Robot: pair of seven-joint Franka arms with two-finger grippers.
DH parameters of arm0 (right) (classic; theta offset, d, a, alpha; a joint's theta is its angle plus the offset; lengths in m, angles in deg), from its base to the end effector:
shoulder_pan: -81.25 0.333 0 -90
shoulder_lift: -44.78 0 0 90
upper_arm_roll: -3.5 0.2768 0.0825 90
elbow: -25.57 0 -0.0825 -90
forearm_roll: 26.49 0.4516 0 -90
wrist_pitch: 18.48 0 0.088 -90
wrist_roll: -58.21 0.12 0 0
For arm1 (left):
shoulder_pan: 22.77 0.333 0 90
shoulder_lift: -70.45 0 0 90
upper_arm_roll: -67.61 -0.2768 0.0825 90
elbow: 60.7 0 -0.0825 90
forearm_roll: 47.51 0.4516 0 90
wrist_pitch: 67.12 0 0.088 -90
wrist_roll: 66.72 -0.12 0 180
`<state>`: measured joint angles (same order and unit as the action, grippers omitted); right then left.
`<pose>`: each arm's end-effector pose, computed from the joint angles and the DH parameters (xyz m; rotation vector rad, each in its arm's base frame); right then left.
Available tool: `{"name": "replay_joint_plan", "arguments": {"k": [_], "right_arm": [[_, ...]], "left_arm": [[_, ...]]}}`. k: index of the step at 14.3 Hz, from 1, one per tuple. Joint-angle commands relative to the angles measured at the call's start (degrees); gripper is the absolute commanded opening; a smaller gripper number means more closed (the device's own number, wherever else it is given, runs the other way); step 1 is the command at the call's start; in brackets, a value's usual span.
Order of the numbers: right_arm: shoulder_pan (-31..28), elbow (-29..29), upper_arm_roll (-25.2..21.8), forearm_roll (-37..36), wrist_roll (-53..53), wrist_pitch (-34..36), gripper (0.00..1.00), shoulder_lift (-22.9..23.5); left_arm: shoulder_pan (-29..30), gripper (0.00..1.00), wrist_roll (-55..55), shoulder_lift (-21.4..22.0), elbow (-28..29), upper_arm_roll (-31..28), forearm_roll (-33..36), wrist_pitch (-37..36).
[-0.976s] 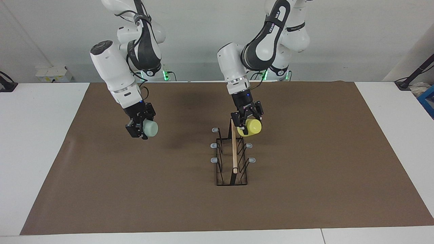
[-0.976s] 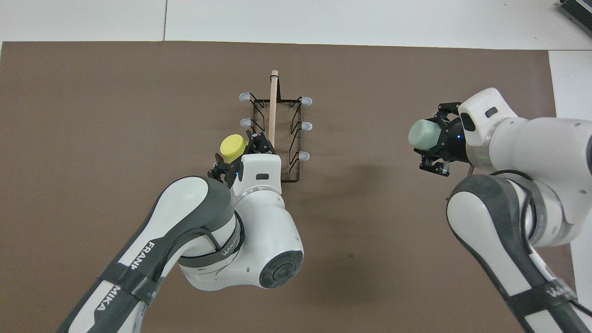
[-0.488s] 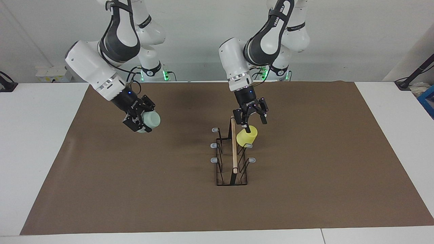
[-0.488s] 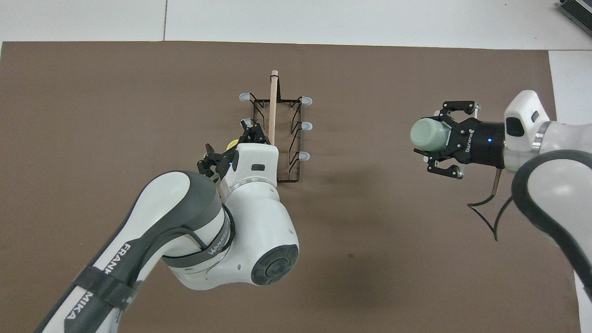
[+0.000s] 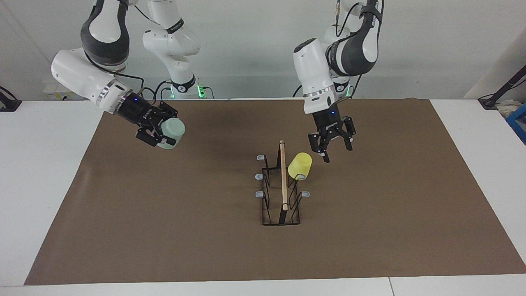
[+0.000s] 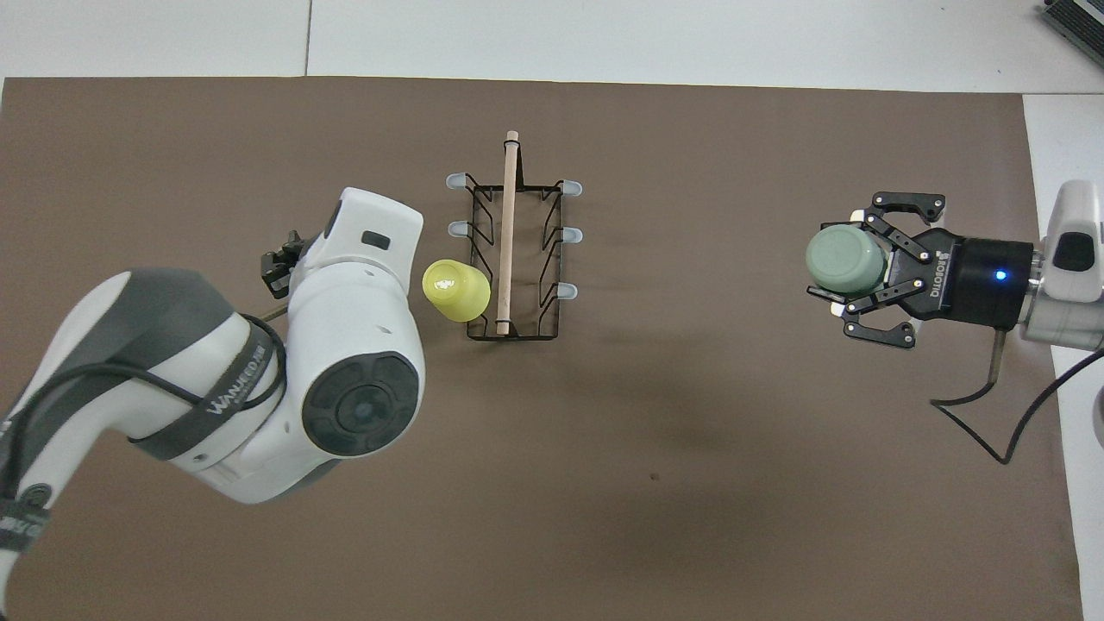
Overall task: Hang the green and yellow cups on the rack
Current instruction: 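Withdraw the left gripper while the right gripper carries the green cup toward the rack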
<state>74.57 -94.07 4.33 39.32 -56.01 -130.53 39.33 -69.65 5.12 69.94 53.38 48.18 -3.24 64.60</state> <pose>0.6081 0.0095 0.4254 -1.7972 -1.5043 -1.1485 0.5893 -0.2820 0.4158 -2.7358 -0.4579 -0.9776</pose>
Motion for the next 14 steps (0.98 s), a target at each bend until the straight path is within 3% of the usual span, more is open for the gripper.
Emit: {"name": "replay_joint_plan", "arguments": {"k": [1,4,6,10,14], "right_arm": [[-0.4,-2.5,0.5,8.8,-3.9,2.7,0.0,-1.0],[1.7,-3.2,0.6,15.2,-5.8,2.2,0.0,-0.3],[4.2,-4.3,0.5,23.9,-9.2,1.6,0.0,1.5],[11.3,-5.7,0.6,35.3,-10.2,-5.5,0.0,2.1],[20.7,-6.7,0.6,52.0,-20.1,-14.2,0.0,4.2]], "left_arm": [[6.1,0.93,-16.8,4.4,0.9,0.5,-7.8,-0.2],[13.3,0.93,-36.3,6.4,0.3,0.5,-18.9,-0.3],[17.5,0.93,-47.4,6.6,-2.4,0.4,-25.5,-1.5],[25.1,0.92,-68.0,4.4,-13.4,0.0,-40.9,-13.7],[30.1,0.93,-73.2,1.2,-23.4,0.1,-43.6,-24.1]]}}
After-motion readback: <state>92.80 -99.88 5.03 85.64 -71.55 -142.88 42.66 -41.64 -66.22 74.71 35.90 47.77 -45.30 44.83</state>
